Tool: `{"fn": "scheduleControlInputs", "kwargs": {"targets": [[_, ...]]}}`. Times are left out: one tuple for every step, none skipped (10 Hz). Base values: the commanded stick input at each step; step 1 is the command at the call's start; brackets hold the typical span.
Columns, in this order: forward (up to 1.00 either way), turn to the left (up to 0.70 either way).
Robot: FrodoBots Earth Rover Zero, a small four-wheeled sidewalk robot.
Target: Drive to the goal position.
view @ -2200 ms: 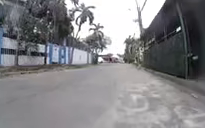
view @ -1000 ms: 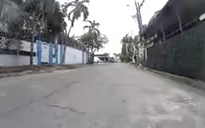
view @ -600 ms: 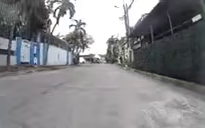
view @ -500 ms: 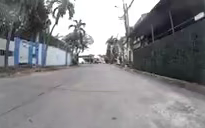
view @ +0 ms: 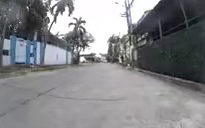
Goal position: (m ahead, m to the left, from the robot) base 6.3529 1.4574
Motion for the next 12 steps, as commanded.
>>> {"fn": "scheduleControlInputs", "kwargs": {"targets": [[1.0, 0.0], [1.0, 0.0], [1.0, 0.0], [1.0, 0.0], [1.0, 0.0], [1.0, 0.0], [1.0, -0.04], [1.0, -0.05], [1.0, -0.05], [1.0, -0.05], [1.0, -0.05], [1.0, -0.05]]}}
